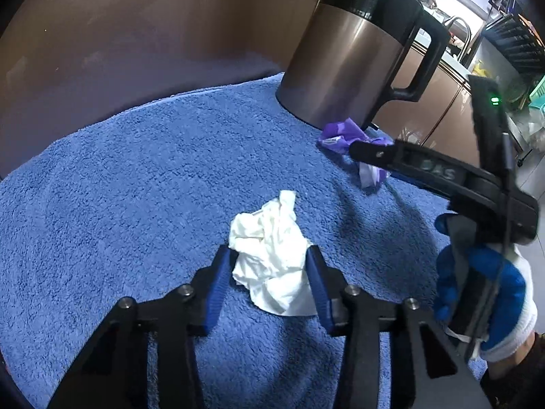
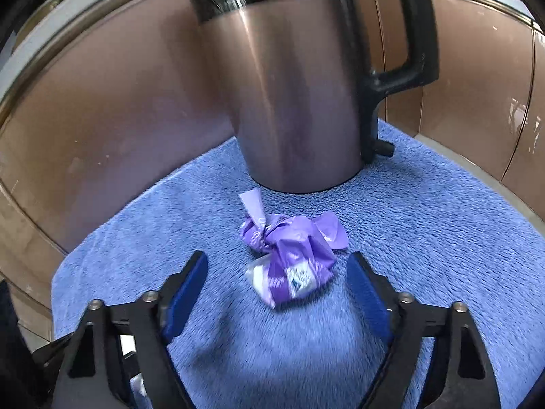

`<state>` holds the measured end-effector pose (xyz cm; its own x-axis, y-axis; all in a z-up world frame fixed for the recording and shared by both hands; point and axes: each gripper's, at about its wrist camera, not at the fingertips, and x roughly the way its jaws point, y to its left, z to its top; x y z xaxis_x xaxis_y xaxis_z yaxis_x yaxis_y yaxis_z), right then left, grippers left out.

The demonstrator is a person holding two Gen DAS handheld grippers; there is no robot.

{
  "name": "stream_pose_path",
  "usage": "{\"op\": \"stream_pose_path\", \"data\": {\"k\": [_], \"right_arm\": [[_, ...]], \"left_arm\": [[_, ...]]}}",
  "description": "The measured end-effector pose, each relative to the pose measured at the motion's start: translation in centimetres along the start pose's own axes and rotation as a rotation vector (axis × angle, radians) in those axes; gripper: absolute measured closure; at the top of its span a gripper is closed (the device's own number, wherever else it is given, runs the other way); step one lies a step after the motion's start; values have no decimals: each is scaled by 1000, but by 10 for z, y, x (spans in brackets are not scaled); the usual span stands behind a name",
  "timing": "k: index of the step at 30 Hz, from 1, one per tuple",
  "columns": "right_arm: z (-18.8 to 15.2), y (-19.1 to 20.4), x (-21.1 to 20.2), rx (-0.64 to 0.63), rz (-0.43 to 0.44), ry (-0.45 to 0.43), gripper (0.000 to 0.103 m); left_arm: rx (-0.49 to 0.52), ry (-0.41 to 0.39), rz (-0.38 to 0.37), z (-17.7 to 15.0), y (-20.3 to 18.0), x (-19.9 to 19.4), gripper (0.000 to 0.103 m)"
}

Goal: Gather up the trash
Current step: 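Grasp the white tissue with the left gripper while the right grasps the purple wrapper, then carry the tissue and wrapper over the bin and open both grippers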

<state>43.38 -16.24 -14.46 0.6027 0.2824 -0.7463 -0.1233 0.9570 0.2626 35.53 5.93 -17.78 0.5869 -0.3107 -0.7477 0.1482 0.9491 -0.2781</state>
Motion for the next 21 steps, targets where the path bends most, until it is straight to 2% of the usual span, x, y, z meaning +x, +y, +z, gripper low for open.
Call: {"op": "stream_pose_path", "data": {"k": [1, 3, 6, 10, 15, 21], "right_arm": [[1, -1, 4, 0, 1, 8, 33], [1, -2, 9, -5, -9, 21, 45], [-1, -5, 5, -2, -10, 17, 47], [-8, -7, -18, 4, -4, -9, 49], [-22, -4, -73, -9, 7, -63, 49], [-60, 0, -170, -34, 22, -144, 49]], "left_arm": [[2, -2, 0, -1, 0, -2, 63], [8, -7, 4, -3, -1, -3, 68], [21, -13, -9, -8, -5, -5, 78], [36, -42, 16, -9, -12, -15, 82], [30, -65, -11, -20, -25, -46, 84], [66, -144, -20, -40, -49, -113, 84]]}}
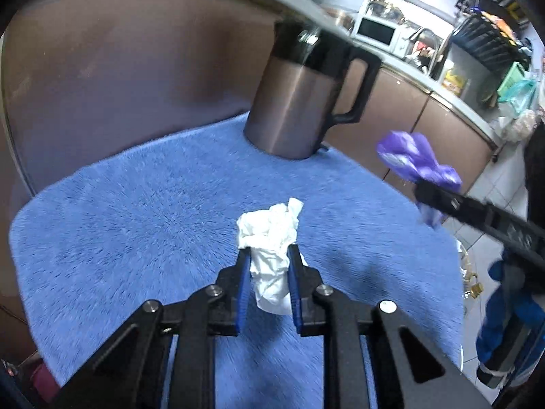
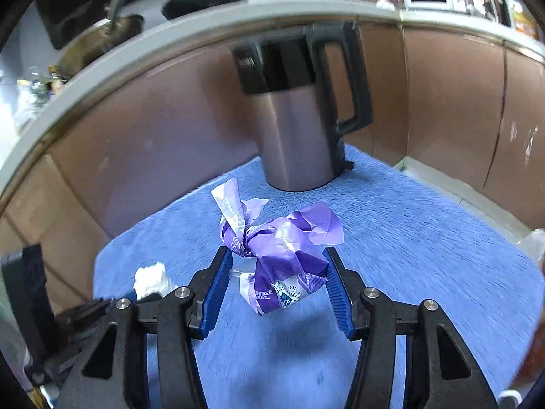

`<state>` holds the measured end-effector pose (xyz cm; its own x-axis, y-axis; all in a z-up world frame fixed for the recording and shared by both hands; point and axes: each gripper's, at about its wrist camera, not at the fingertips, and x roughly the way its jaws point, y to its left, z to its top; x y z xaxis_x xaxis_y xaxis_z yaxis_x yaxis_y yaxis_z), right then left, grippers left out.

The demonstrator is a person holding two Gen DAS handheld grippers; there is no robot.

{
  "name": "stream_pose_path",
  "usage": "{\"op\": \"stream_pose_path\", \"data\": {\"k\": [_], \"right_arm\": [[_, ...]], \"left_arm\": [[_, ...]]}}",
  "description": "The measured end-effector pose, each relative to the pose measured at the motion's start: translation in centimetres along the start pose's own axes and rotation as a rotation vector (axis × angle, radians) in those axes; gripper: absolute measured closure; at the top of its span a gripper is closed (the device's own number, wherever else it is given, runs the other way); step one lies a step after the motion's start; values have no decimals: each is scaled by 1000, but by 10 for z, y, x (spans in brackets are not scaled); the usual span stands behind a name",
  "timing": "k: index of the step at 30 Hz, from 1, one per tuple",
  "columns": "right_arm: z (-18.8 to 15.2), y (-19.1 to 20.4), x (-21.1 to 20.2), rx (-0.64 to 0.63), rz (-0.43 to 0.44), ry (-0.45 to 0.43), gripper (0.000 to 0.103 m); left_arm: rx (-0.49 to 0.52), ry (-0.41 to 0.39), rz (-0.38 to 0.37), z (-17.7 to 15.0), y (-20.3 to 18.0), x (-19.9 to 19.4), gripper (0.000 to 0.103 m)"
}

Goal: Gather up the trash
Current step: 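Carry the tissue and wrapper over the bin and open both grippers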

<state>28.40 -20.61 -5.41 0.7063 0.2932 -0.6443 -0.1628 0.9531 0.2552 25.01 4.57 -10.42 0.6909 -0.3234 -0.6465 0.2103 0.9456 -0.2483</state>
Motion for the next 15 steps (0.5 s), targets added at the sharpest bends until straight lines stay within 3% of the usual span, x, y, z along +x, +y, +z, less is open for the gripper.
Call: {"op": "stream_pose_path", "data": {"k": [8, 15], "right_arm": [[-52, 2, -125, -4, -58, -103, 49], [-103, -23, -220, 52, -187, -162, 49]], "left_arm": [[93, -123, 18, -14, -47, -87, 84], [211, -185, -22, -28, -107, -133, 84]]}}
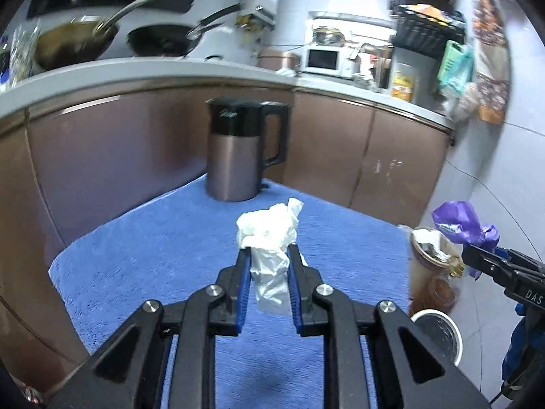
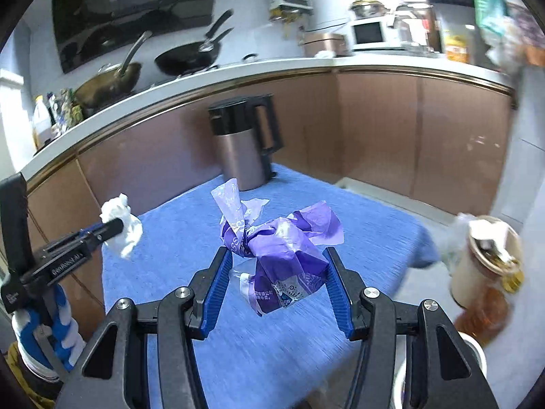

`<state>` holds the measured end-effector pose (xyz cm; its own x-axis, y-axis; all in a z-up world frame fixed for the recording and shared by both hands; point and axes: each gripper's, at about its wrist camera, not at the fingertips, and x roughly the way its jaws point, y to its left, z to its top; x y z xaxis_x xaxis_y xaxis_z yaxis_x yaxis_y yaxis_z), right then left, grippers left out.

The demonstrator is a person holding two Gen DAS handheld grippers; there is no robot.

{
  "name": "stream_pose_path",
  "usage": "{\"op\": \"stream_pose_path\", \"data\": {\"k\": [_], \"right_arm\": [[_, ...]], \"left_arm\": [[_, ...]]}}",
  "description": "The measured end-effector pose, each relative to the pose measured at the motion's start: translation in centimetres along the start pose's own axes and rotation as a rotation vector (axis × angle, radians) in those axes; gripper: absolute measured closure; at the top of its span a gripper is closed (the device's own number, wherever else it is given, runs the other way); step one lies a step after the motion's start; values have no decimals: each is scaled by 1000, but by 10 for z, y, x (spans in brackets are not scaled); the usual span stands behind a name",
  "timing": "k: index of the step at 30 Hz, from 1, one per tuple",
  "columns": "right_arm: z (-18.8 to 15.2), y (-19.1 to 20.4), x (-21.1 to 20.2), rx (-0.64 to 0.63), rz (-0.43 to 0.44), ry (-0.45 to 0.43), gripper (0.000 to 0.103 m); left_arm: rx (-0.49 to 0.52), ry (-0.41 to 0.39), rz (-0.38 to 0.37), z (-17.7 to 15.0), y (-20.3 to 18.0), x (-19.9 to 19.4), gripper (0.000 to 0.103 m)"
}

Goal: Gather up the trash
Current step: 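Carry the tissue and wrapper over the bin and open both grippers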

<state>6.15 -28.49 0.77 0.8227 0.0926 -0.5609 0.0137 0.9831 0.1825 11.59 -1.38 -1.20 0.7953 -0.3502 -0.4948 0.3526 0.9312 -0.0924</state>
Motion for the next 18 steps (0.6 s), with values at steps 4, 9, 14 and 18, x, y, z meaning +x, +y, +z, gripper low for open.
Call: {"op": "stream_pose_path", "data": {"k": [4, 9, 14, 18], "right_arm": [[-12, -22, -40, 45, -59, -41, 49], [-30, -54, -76, 113, -119, -80, 49], [-52, -91, -92, 184, -194, -85, 49], [-69, -125, -88, 251, -265, -63, 49]], "left_arm": [[66, -16, -44, 0, -39, -15, 84], [177, -10, -102, -8, -93, -17, 84], [288, 17, -176, -17, -153, -12, 84], [371, 46, -233, -26, -195, 2, 84]]}}
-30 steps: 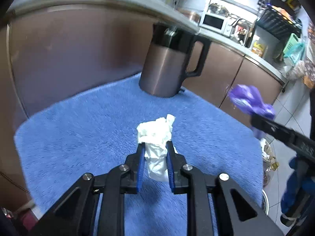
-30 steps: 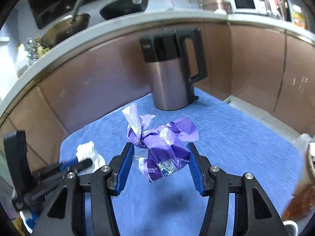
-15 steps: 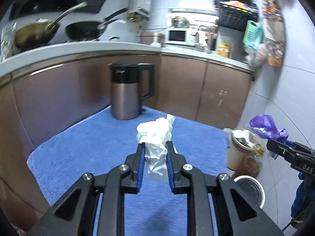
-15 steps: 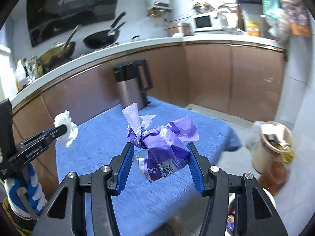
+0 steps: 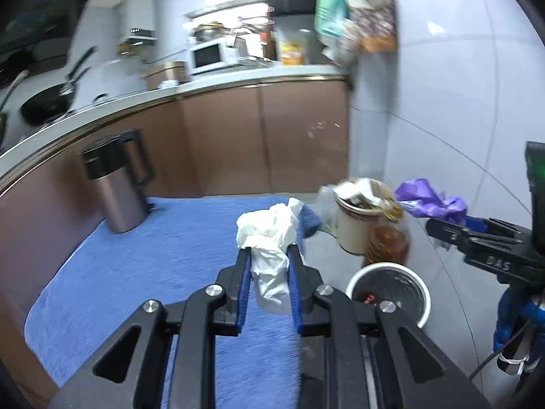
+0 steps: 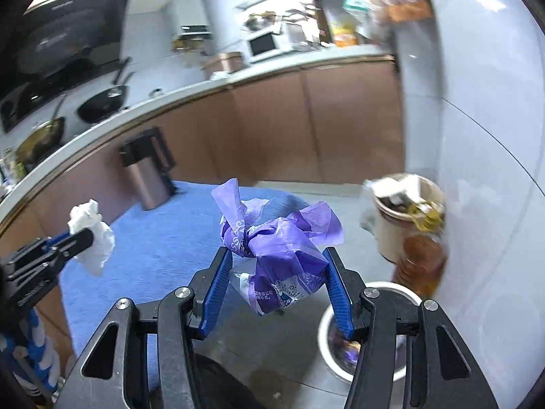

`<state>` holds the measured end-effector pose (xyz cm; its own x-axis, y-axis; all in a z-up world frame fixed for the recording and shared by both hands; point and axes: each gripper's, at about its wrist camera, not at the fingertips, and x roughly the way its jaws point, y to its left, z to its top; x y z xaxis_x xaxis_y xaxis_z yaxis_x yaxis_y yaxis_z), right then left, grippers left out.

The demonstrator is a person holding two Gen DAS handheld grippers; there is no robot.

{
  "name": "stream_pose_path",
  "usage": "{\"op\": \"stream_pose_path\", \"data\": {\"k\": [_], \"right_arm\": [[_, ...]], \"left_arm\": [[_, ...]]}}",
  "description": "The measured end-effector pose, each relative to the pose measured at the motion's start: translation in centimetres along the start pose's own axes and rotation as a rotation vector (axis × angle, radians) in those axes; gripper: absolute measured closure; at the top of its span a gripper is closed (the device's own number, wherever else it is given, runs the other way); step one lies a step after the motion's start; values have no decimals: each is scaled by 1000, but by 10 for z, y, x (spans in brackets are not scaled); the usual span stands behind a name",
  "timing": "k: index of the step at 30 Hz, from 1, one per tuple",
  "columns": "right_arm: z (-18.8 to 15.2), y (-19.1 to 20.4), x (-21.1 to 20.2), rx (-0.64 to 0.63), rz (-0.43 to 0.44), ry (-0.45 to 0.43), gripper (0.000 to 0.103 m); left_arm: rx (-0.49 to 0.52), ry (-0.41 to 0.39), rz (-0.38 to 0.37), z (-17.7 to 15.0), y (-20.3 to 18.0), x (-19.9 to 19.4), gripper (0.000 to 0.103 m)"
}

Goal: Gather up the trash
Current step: 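Carry the tissue and wrapper over the bin and open both grippers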

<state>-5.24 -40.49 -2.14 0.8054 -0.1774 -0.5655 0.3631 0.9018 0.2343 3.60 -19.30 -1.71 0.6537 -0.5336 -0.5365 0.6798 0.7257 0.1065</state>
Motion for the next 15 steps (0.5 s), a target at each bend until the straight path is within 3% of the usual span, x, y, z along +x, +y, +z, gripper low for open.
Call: {"op": "stream_pose_path", "data": {"k": [15], "right_arm": [[-66, -122, 81, 221, -198, 203, 49]], "left_arm": [[225, 284, -224, -3, -121, 142, 84]]}}
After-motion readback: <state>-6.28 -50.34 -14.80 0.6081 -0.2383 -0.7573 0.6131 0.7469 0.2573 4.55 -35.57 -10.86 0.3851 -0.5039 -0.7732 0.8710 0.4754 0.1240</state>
